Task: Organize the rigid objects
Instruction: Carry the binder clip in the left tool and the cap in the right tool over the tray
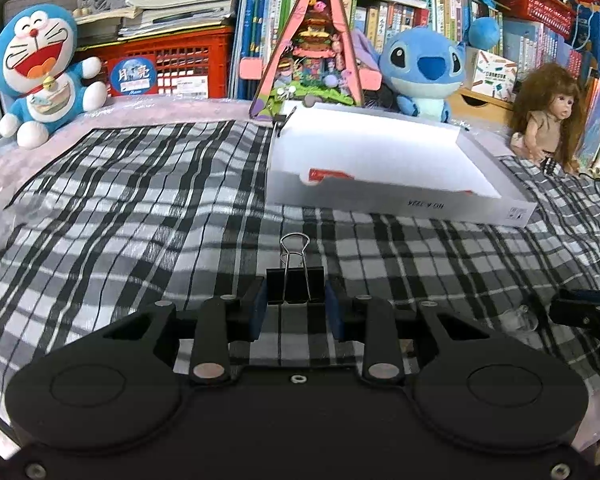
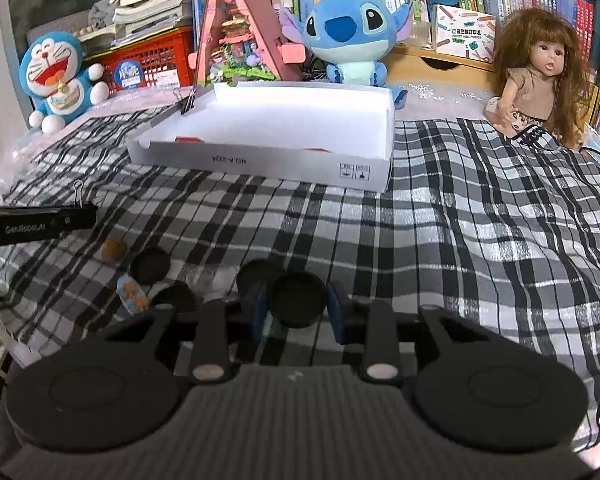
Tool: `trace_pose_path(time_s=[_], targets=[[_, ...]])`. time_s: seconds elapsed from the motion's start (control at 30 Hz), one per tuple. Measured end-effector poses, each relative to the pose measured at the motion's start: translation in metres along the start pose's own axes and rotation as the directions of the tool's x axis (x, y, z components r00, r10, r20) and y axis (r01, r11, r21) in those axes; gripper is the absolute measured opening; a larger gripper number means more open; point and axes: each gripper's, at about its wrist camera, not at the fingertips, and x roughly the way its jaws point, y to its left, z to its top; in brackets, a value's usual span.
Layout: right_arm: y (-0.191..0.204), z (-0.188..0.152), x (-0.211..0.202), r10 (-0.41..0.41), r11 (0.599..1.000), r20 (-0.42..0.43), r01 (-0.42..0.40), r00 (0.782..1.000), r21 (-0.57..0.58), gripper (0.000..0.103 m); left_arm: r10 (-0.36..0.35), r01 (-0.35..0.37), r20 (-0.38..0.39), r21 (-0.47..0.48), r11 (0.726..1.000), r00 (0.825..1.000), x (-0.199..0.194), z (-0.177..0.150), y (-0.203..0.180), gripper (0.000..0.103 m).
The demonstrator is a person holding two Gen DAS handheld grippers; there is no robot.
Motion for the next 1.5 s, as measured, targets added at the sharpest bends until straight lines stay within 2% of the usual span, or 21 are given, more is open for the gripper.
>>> trace_pose_path(time_s=[0.3, 0.77, 1.17, 1.33, 1.5], targets=[[-0.004, 0.033, 0.0, 0.017, 0.999, 0.015, -0.017, 1.0, 0.029, 0.038, -0.025, 0.025, 0.007, 0.011, 1.0, 1.0, -0.001, 0.032, -0.002, 0.029], [-0.015, 0.086, 0.023, 0.057, 0.991, -0.025, -0.053, 0.998, 0.121, 0.038, -0.081, 0.081, -0.015, 0.011, 0.997, 0.997, 0.015, 0.083, -0.012, 0.029], [-0.02, 0.119, 0.047, 0.062, 0.985, -0.061, -0.051, 0.996, 0.167, 0.038, -0.085, 0.085, -0.056, 0.0, 0.996, 0.995, 0.052, 0.113, -0.017, 0.029], [-0.019, 0.131, 0.059, 0.049, 0.986, -0.078, -0.036, 0.996, 0.161, 0.038, -0.091, 0.088, -0.11, -0.033, 0.996, 0.99, 0.074, 0.127, -0.016, 0.029], [-0.021, 0.143, 0.074, 0.04, 0.984, -0.098, -0.022, 0.994, 0.179, 0.038, -0.089, 0.083, -0.132, -0.044, 0.996, 0.987, 0.09, 0.138, -0.017, 0.029]])
